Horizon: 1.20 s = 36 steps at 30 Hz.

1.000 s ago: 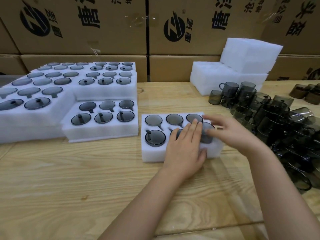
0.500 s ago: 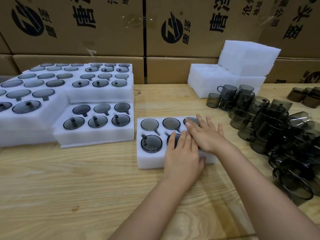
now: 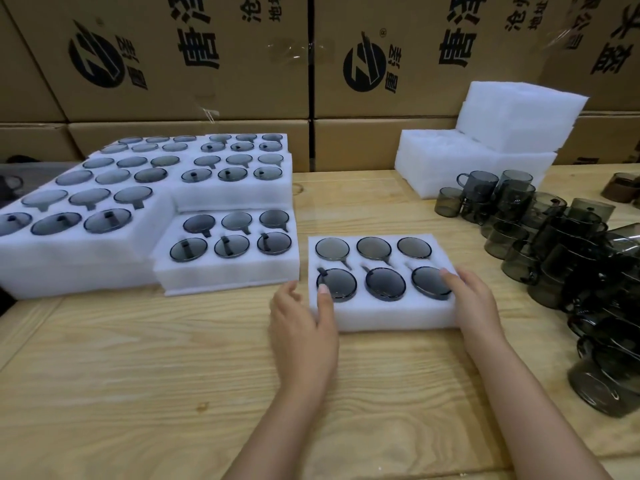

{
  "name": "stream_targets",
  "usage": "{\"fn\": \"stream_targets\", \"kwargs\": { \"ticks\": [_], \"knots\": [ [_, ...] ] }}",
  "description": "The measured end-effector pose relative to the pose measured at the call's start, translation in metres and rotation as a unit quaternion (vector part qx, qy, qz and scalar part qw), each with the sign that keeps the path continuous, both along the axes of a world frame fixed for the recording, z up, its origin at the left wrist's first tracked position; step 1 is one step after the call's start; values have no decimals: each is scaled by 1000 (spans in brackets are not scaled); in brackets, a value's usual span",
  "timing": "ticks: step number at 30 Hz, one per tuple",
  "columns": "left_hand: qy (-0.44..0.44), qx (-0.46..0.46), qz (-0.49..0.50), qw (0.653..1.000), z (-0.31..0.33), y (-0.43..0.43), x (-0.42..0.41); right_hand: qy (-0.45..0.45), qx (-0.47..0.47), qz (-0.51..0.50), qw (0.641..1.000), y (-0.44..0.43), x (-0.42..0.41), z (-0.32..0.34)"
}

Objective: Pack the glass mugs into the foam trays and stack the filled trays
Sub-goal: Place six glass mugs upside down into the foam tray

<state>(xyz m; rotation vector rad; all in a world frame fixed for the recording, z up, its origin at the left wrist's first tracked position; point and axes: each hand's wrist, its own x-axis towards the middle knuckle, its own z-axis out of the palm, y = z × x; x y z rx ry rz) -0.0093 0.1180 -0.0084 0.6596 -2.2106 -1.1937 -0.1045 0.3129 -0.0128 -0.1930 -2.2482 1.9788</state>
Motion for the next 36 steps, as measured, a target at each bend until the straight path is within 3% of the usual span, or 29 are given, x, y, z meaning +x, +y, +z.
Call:
{"fn": "stream_targets", "kwargs": {
  "ticks": [3,8,13,21,27,31,36],
  "knots": [
    [-3,34,-36,999,-7,6,-1,0,-113,13,994,-2,5,6],
    [83,23,-48,995,-1,2,1,-1,-160,46,986,-3,10,15],
    [178,29,-41,983,16,-15,-1,108,-245,158,950,-12,13,41],
    [341,144,88,925,35,-129,-14,164,-201,259,930,-133,11,73],
    [319,166,143,922,14,-183,-23,117,-178,322,922,-199,-9,53],
    [304,125,188,926,7,-180,-31,114,-176,348,914,-203,-11,30],
    [300,126,294,899,11,-171,-35,131,-90,297,942,-209,-15,24]
  ]
}}
